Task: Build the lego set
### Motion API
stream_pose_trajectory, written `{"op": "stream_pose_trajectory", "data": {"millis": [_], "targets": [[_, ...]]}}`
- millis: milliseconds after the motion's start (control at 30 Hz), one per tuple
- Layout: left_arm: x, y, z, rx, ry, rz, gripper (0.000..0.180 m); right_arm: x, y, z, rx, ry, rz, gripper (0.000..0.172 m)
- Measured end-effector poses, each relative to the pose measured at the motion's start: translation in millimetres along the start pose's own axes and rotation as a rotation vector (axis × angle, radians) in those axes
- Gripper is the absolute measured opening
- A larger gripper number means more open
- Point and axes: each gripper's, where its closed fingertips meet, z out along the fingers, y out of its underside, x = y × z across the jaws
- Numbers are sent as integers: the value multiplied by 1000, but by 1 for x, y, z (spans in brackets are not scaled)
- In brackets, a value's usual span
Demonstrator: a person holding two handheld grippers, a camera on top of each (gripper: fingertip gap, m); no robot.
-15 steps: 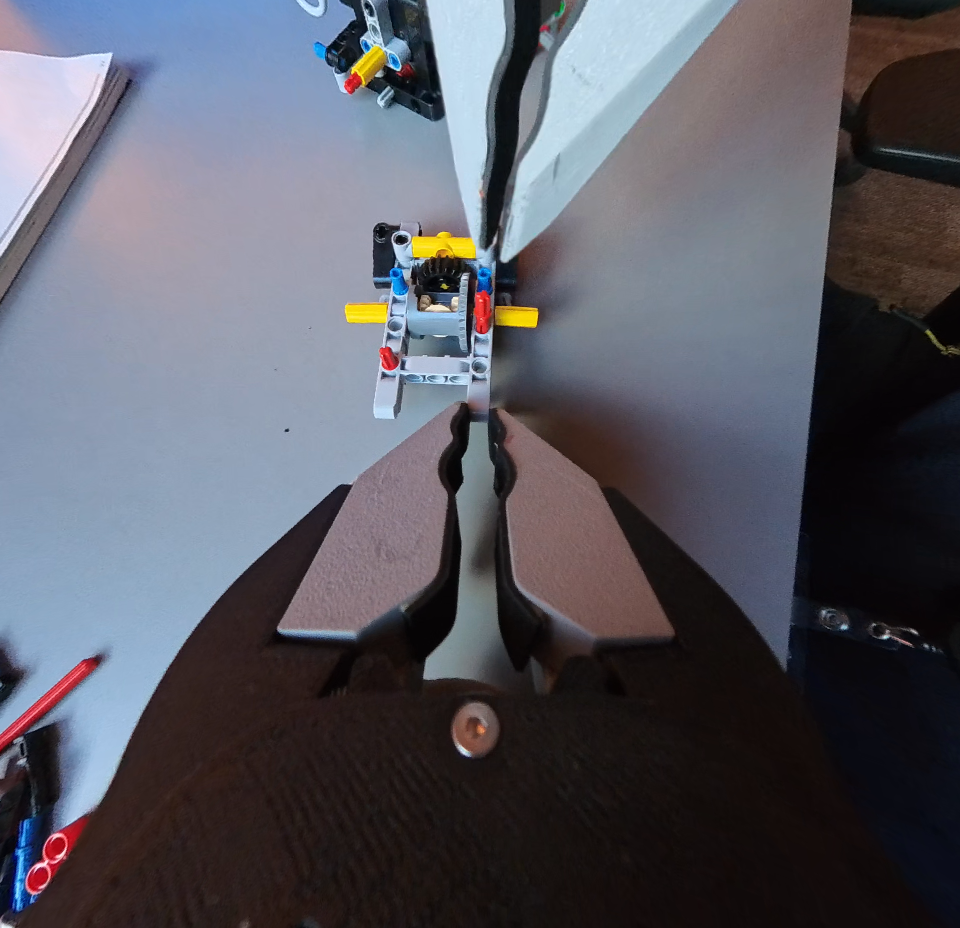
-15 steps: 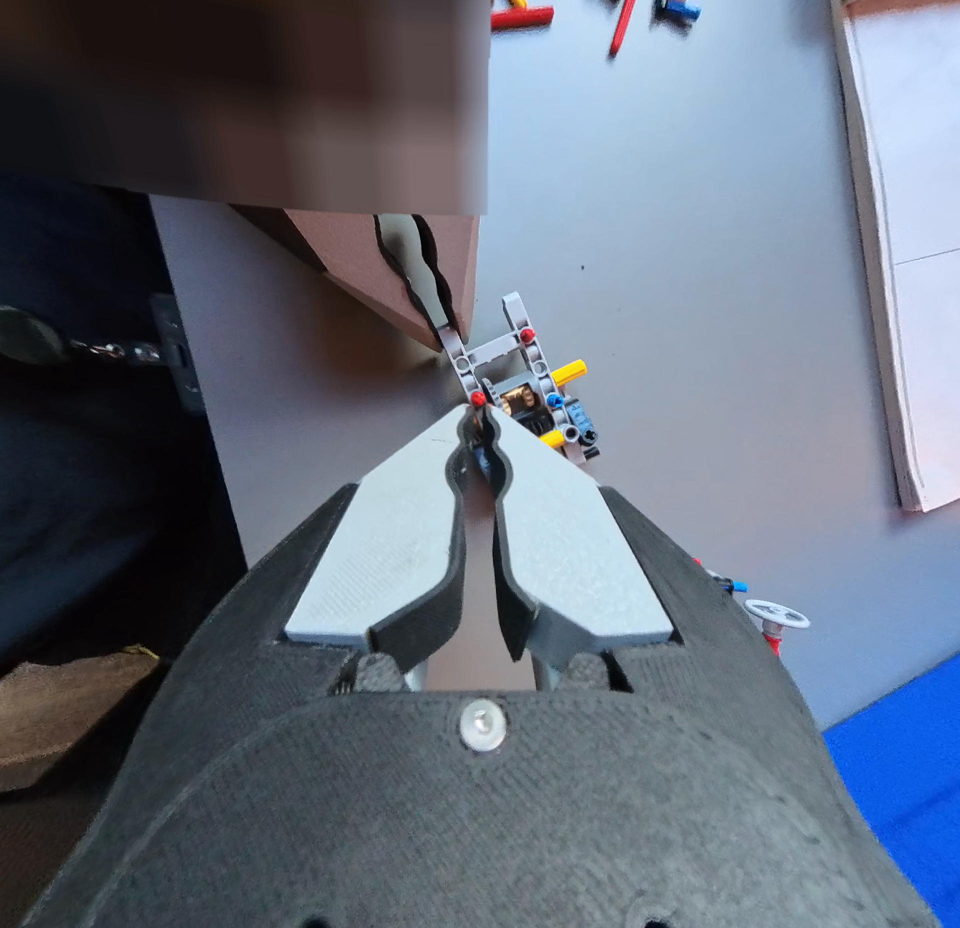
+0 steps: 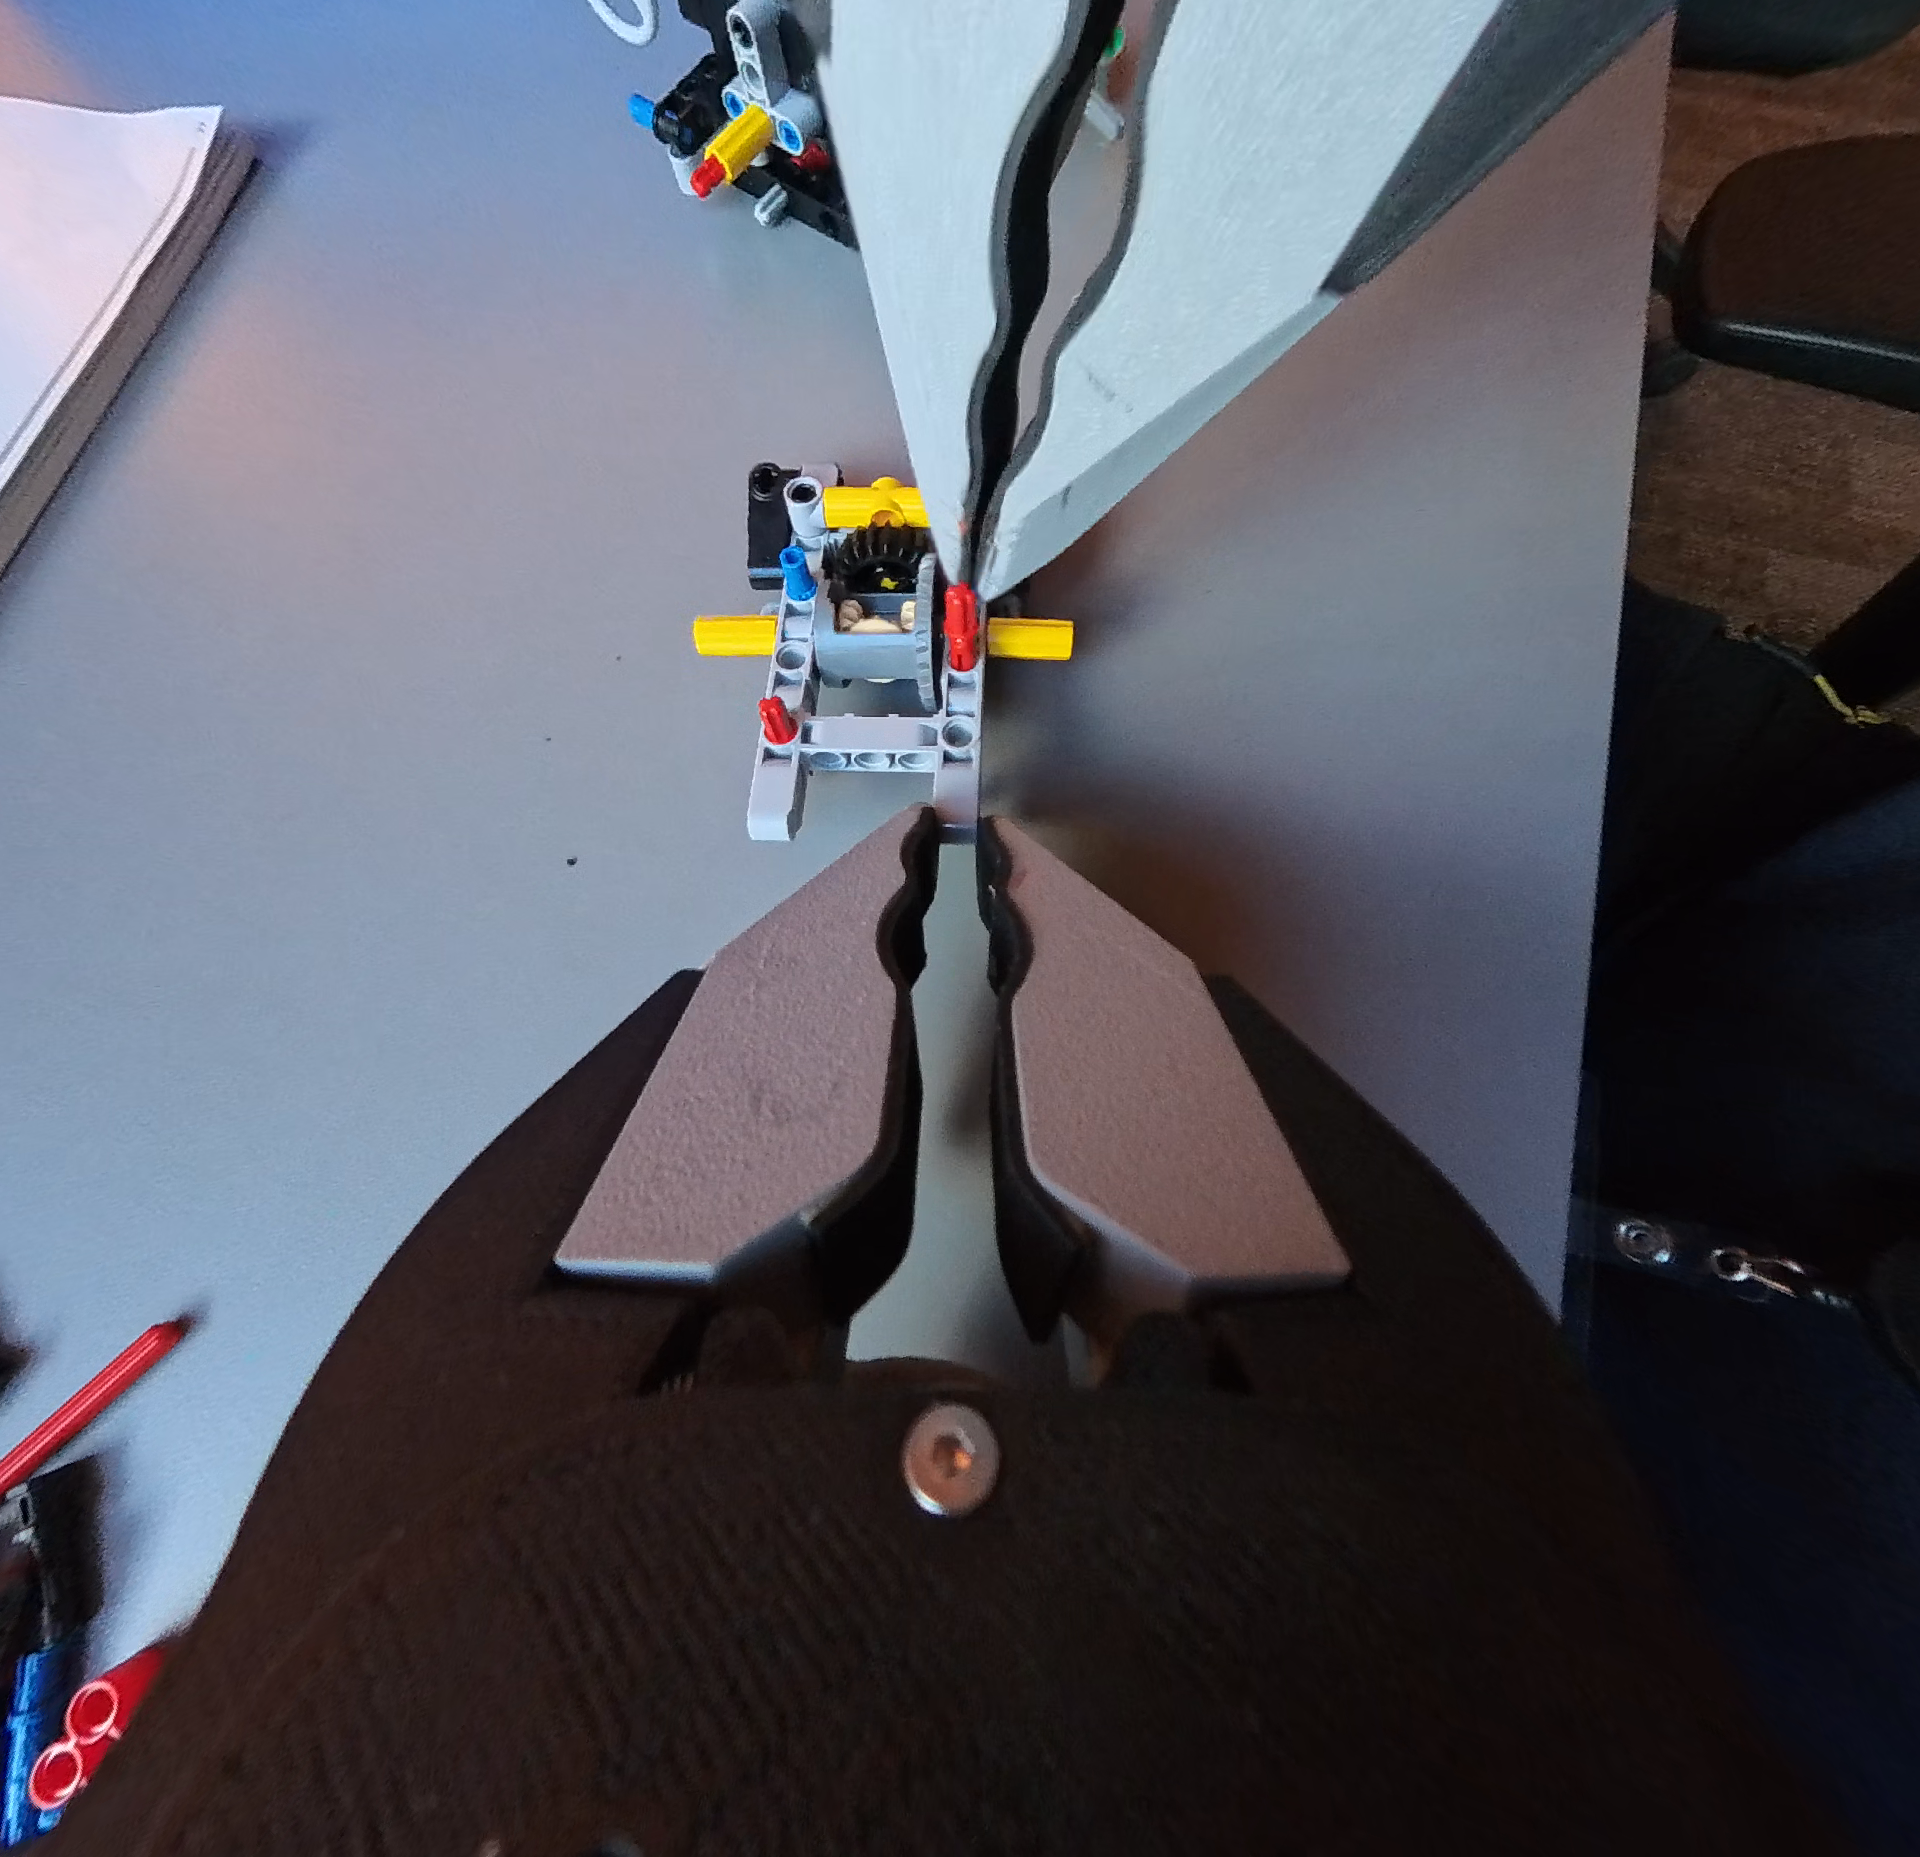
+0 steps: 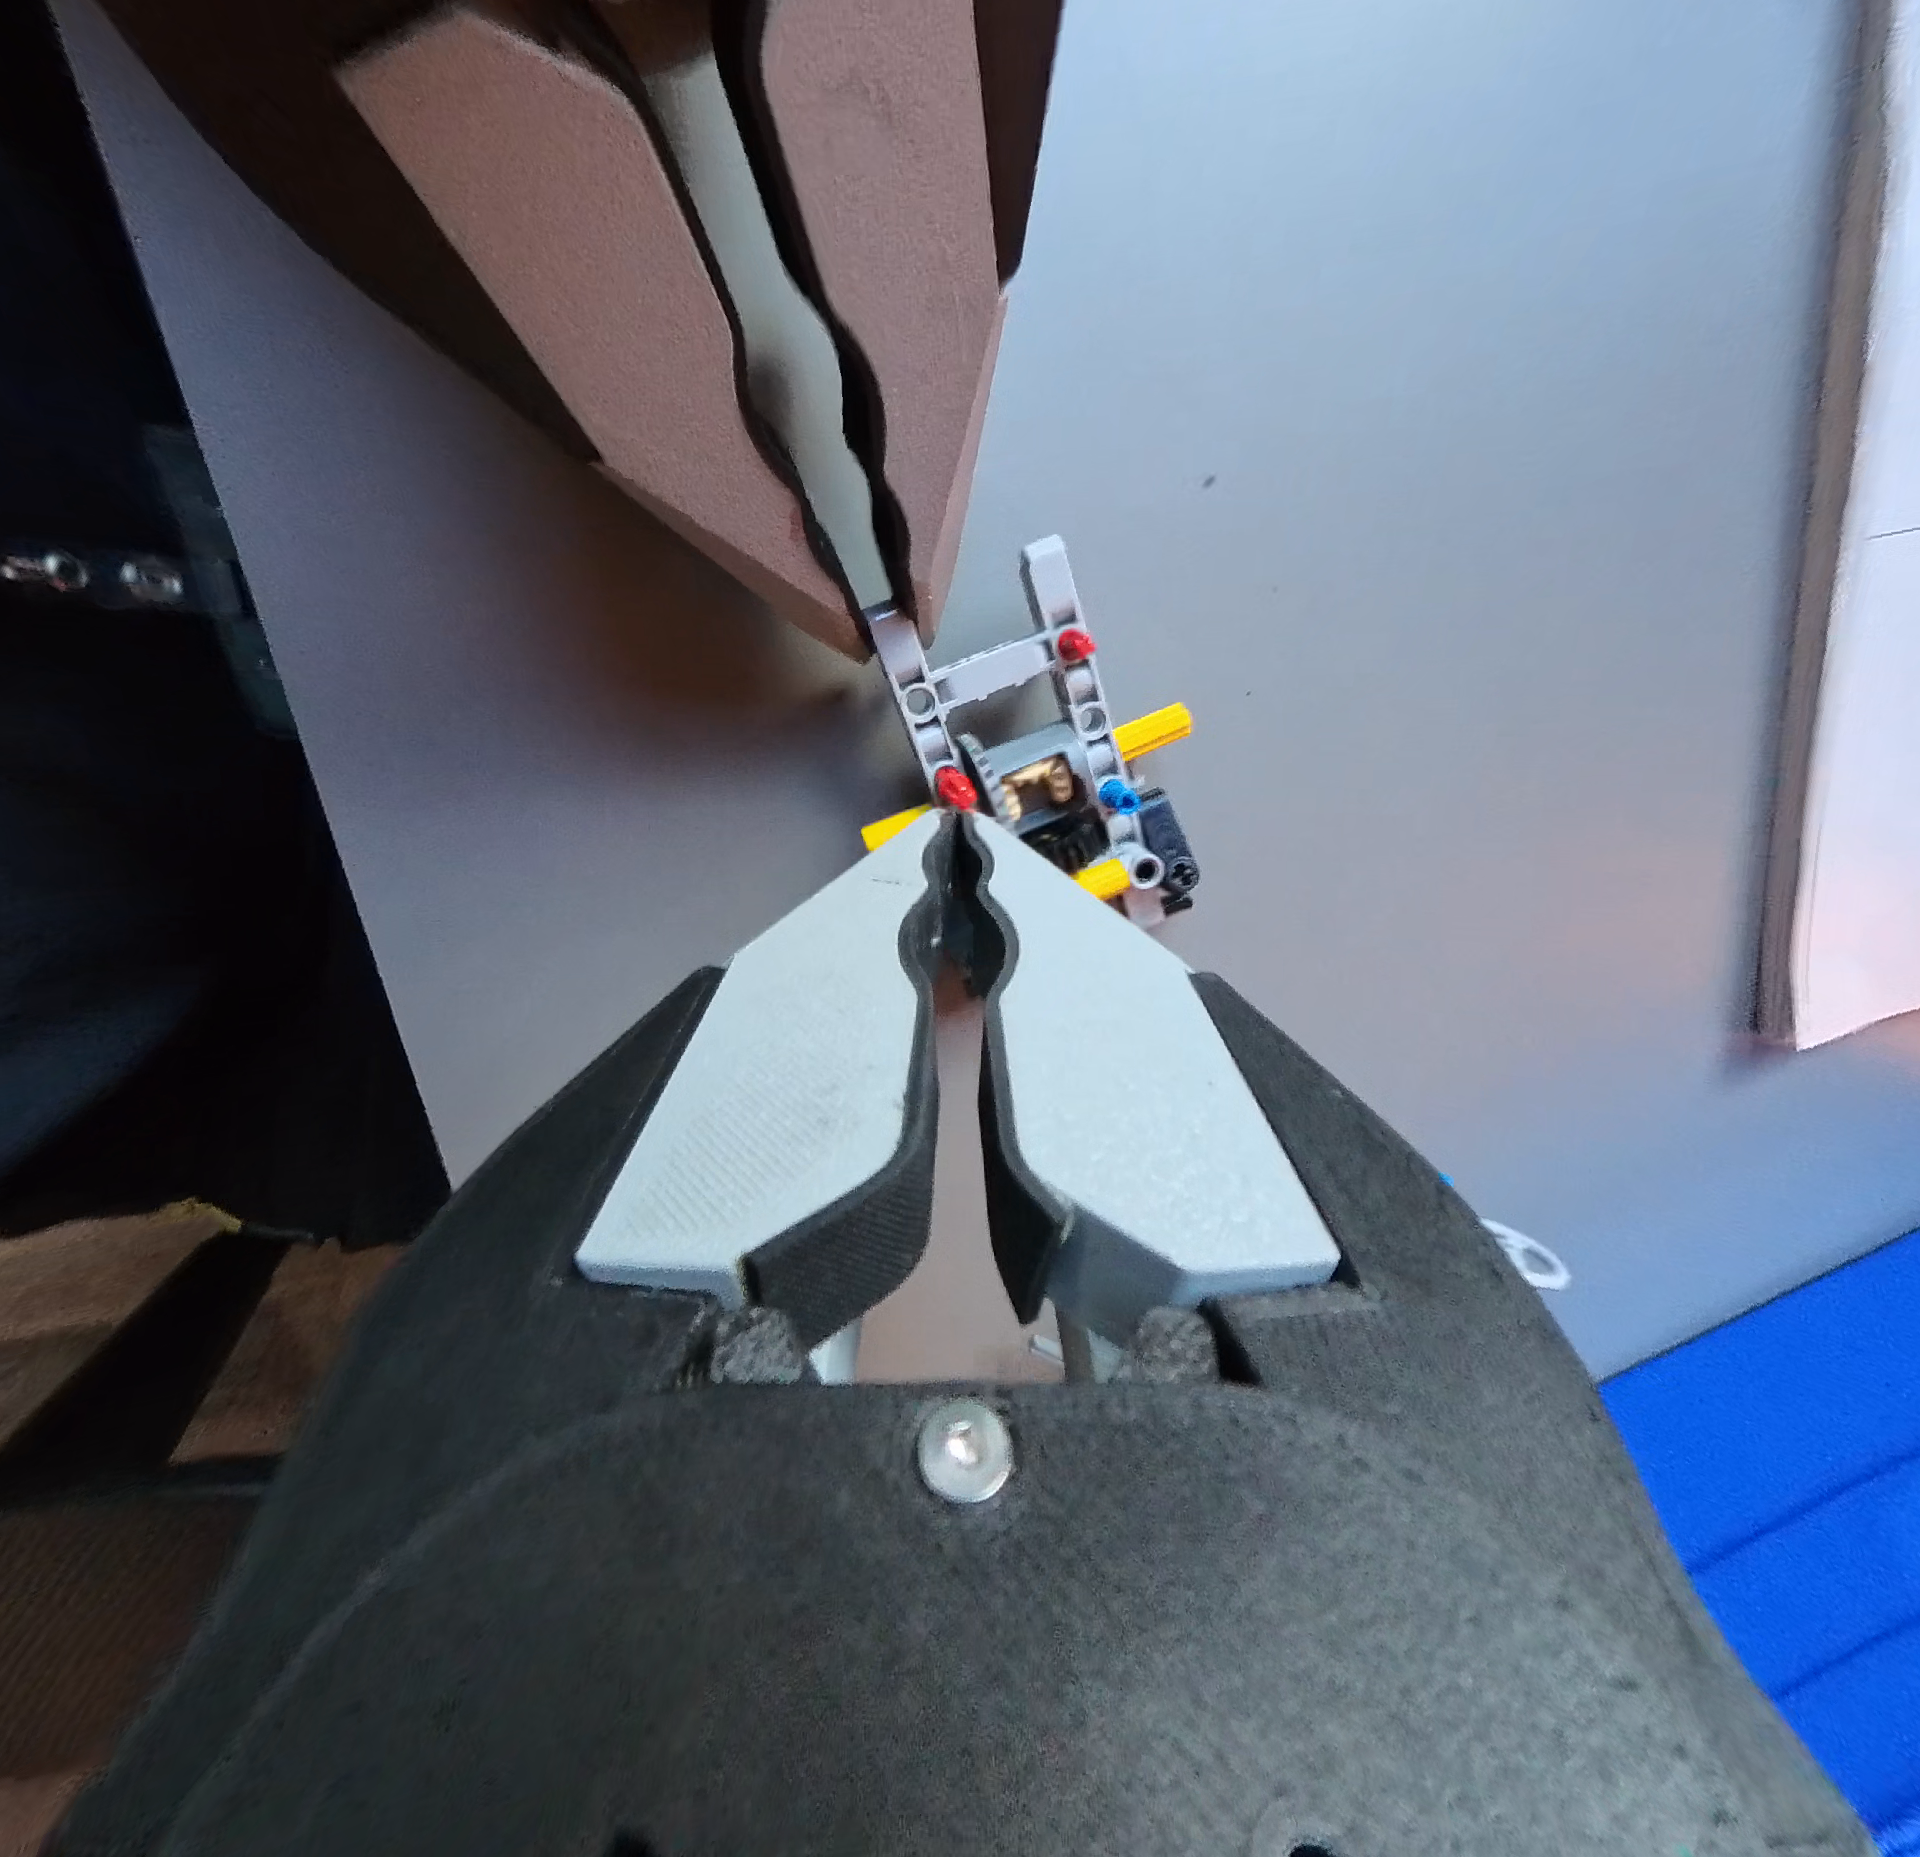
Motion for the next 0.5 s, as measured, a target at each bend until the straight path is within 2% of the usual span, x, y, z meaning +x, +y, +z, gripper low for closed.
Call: {"op": "stream_pose_trajectory", "data": {"millis": [133, 300, 500], "targets": [[1, 0, 0, -1, 3, 6, 4, -1, 6, 8, -87, -17, -37, 0], [1, 0, 0, 2, 9, 1, 4, 1, -1, -8, -15, -63, 59, 0], [1, 0, 0, 2, 4, 3, 4, 0, -4, -2, -12, -59, 63, 0]]}}
